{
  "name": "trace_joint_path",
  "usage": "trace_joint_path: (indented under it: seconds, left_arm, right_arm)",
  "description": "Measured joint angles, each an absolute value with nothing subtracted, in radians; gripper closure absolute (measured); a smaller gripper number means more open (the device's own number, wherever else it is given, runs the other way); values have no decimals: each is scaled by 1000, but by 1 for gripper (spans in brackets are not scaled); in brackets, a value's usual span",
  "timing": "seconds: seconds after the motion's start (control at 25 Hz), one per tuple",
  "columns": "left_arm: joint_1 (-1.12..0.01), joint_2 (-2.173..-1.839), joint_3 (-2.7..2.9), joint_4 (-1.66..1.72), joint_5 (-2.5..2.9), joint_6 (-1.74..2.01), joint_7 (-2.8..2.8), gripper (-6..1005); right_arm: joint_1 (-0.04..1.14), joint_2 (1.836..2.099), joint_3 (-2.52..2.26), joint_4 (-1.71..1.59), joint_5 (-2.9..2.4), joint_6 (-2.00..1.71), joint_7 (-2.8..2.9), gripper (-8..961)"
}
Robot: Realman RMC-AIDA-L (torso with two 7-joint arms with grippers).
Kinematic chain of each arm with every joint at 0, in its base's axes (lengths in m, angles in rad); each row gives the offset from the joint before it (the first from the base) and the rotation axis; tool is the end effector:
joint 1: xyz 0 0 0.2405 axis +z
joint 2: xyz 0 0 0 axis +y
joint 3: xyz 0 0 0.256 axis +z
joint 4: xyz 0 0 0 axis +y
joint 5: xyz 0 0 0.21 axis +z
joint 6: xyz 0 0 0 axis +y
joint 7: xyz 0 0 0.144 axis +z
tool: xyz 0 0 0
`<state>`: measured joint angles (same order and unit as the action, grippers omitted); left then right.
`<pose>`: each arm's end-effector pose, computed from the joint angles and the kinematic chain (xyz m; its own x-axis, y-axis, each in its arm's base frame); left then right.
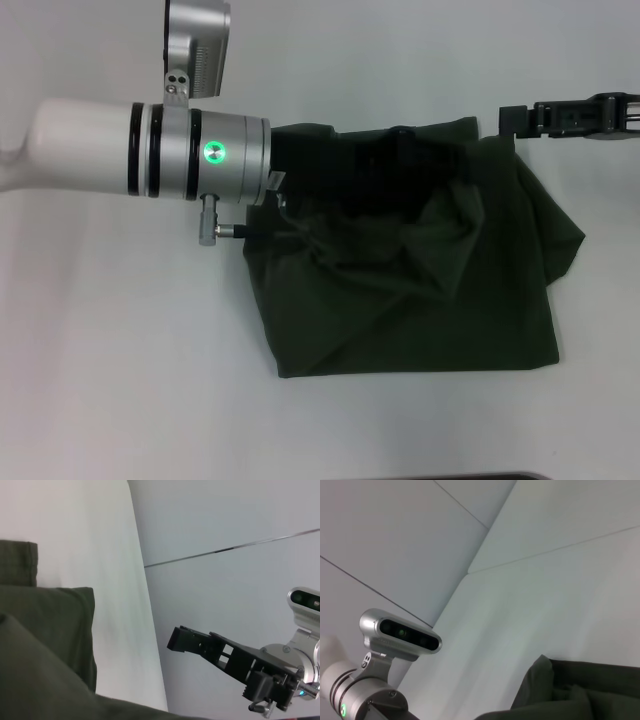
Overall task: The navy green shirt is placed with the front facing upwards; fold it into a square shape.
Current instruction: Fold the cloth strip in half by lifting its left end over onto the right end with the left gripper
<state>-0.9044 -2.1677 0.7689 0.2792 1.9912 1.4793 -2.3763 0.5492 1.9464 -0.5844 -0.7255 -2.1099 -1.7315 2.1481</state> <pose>-0.1417 0.3382 -0.1052 0.1664 0.9828 0.0805 0.8362 -0.1839 0.5166 0.2765 0.3334 0.0688 0.3656 -0.8277 -0.4258 -0.8703 -0.4662 0.1590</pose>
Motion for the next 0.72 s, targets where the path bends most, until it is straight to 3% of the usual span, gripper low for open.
trace_joint_path:
  seconds: [0.6,0.72]
  left_arm:
    - [-843,-2164,762,384,1884,1643,-2436,115]
    - [-797,-2159,760,475,1874,1696,-2475,116]
  right_arm:
    - [554,1941,-584,-726,-2108,-1730,2151,26]
    - [555,1940,-582,-725,-2106,-1732,2155,26]
